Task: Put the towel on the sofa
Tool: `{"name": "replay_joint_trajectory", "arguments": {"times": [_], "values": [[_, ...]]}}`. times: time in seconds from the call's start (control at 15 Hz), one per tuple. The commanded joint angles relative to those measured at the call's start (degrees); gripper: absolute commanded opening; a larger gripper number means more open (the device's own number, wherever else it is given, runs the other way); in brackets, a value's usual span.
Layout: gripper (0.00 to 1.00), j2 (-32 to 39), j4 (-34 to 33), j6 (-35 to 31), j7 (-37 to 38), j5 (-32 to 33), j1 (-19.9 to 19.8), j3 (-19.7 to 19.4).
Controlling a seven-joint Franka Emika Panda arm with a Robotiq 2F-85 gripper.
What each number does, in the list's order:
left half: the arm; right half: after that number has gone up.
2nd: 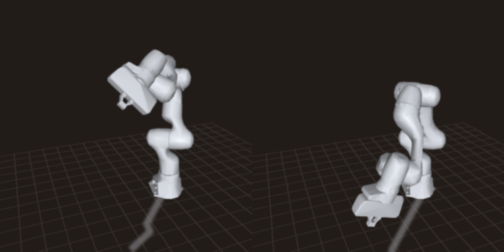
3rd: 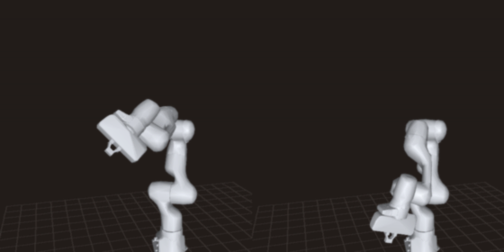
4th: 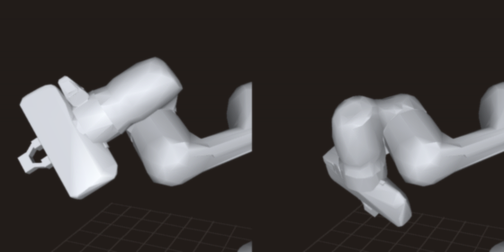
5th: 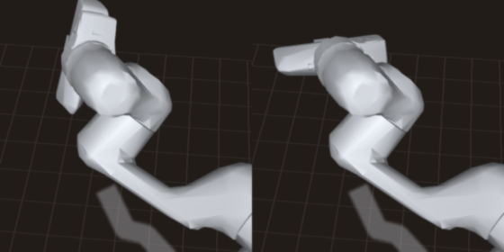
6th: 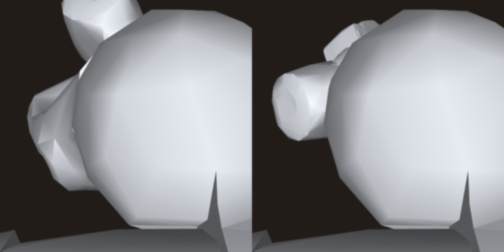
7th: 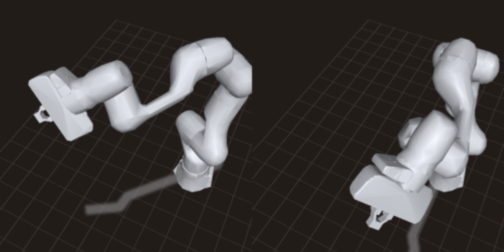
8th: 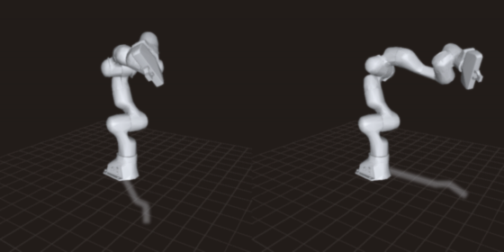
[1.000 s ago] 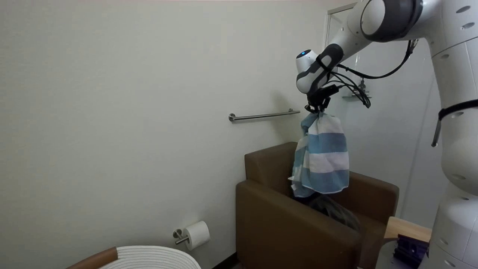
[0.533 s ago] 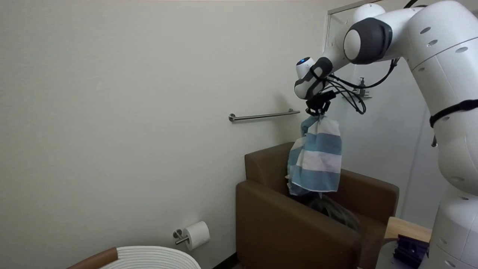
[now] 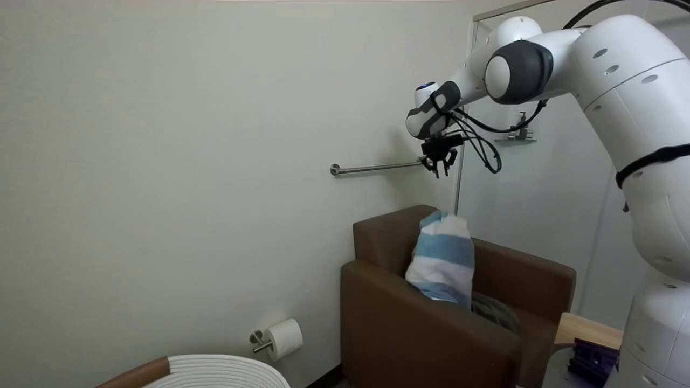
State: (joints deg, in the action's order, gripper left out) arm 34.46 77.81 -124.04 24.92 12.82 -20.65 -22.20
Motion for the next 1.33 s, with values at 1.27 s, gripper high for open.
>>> {"name": "replay_joint_trajectory", "arguments": {"times": [1.27], "values": [[1.0, -38.32, 45.78, -2.01, -31.22, 0.54, 4.78, 4.39]]}}
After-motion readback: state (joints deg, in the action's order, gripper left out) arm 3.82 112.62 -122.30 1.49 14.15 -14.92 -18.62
